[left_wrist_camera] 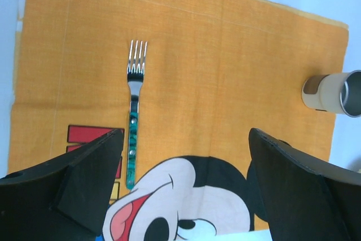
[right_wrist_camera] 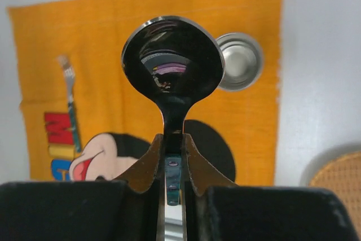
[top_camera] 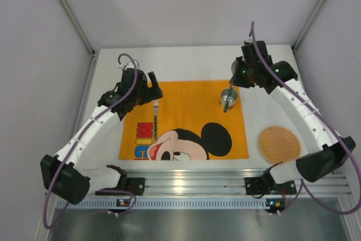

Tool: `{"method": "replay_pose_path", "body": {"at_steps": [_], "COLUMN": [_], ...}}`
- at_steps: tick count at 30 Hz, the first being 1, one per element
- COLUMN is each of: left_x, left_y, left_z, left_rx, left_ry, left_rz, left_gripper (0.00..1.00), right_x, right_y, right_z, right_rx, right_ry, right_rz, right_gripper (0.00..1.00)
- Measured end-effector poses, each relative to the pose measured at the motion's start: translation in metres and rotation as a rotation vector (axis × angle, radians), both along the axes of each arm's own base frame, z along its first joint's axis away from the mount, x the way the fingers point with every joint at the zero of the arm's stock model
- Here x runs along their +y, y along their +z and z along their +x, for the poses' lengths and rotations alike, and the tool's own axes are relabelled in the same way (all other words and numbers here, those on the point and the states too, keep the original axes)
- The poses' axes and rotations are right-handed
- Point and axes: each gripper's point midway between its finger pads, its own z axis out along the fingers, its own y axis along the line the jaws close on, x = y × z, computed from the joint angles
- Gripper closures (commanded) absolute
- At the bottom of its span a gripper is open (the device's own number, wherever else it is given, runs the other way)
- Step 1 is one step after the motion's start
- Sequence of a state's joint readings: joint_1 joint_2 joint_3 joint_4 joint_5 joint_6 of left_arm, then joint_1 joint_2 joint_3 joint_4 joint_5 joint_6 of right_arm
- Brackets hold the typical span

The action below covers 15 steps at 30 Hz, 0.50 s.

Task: Set the dinner table for one person

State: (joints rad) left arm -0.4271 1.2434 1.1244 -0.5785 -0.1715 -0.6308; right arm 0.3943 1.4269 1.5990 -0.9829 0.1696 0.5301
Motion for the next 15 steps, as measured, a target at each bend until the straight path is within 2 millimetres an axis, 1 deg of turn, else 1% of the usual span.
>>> {"method": "replay_pose_path", "body": {"at_steps": [2,3,4,6,9,11,14,15], "left_x": [0.006,0.01,0.014,0.022,0.033,0.039,0.051,0.054], "left_y": [0.009,0.013,0.016,0.025,0.036,0.039,0.04,0.043], "left_z": [-0.013,-0.02,-0.028,-0.04,-0.054,-0.065,-0.086,-0.091], "left_rx": [0.005,0.016,0.032,0.061,0.104,0.127,0.152,0.149], "left_ry": [0.018,0.027,0.037,0.06,0.087,0.096,0.111,0.113], "left_rz": [-0.014,-0.013,-0.011,0.006,0.034,0.048,0.066,0.066], "left_gripper": [0.02,0.02,0.04,0.06,0.1,0.1,0.1,0.1], "right_x": [0.037,0.049,0.058,0.069,0.08,0.087,0.094,0.095], "right_y": [0.002,-0.001,-0.01,-0.032,-0.077,-0.109,-0.146,-0.154], "right_z": [-0.019,-0.025,-0.03,-0.035,-0.036,-0.039,-0.04,-0.039], "right_rx": [0.006,0.021,0.049,0.108,0.213,0.289,0.374,0.391], "right_ry": [0.112,0.147,0.172,0.195,0.201,0.207,0.212,0.211], "right_rz": [0.051,0.071,0.084,0.085,0.057,0.031,-0.007,-0.016], "right_gripper": [1.0,1.0,1.0,1.0,1.0,1.0,1.0,1.0]}}
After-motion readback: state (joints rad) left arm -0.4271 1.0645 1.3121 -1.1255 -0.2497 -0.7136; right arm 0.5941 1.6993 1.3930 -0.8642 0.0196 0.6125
